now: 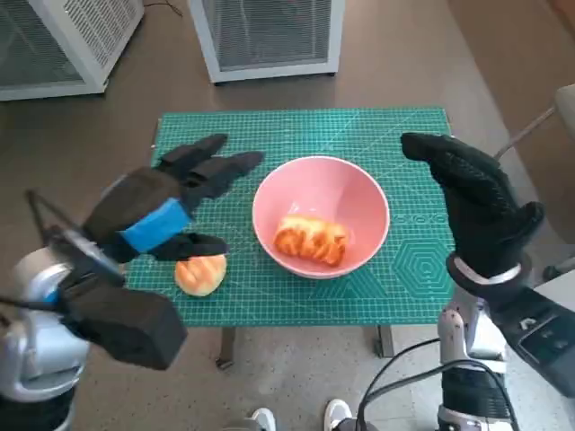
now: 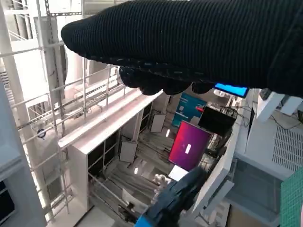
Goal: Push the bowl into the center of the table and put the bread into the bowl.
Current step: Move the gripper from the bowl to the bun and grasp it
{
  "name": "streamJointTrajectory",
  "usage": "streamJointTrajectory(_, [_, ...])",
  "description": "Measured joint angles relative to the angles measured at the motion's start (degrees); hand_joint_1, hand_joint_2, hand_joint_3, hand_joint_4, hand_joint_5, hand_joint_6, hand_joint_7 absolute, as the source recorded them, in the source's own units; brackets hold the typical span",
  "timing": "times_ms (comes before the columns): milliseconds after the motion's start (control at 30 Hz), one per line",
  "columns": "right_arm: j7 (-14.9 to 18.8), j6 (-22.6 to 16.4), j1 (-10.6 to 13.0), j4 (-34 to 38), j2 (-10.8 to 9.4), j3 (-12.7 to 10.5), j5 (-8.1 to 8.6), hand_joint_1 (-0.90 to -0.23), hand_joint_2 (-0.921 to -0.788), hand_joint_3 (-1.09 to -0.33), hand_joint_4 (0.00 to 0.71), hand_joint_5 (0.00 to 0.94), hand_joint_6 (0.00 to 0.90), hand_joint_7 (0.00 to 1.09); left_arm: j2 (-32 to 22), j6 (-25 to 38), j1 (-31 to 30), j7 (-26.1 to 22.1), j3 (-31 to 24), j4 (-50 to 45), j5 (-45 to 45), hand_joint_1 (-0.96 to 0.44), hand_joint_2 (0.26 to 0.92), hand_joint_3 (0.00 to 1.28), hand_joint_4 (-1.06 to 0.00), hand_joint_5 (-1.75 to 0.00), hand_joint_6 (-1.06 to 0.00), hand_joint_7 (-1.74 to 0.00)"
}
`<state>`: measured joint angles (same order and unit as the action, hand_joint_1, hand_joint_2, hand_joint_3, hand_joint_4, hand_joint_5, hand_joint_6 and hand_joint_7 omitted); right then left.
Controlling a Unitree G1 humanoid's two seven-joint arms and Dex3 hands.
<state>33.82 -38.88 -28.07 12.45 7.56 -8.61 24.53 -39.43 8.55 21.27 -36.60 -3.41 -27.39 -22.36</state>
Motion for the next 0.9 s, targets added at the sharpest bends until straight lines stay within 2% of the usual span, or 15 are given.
streamJointTrajectory(367, [0.0, 0.7, 0.0, 0.2, 0.0, 0.0, 0.10, -0.502, -0.921, -0.533, 0.323, 0.001, -0.001, 0.59, -3.5, 1.9, -6.8, -1.1, -4.6, -2.9, 1.0, -0.32, 0.759, 0.00, -0.17, 0.00, -0.33, -0.07])
streamJointTrajectory(700, [0.1, 1.5, -0.1, 0.4, 0.0, 0.0, 0.38, -0.502, -0.921, -0.532, 0.324, 0.001, 0.000, 0.59, -3.5, 2.7, -9.3, -1.1, -4.6, -3.4, 1.5, -0.32, 0.760, 0.00, -0.17, 0.00, -0.33, -0.04])
streamJointTrajectory(900, [1.0, 2.8, -0.2, 0.5, 0.5, -0.1, 1.62, -0.500, -0.921, -0.530, 0.324, 0.001, 0.002, 0.59, -3.2, 3.5, -11.0, -0.4, -2.0, -2.8, -0.2, -0.31, 0.761, 0.00, -0.15, 0.00, -0.33, -0.02])
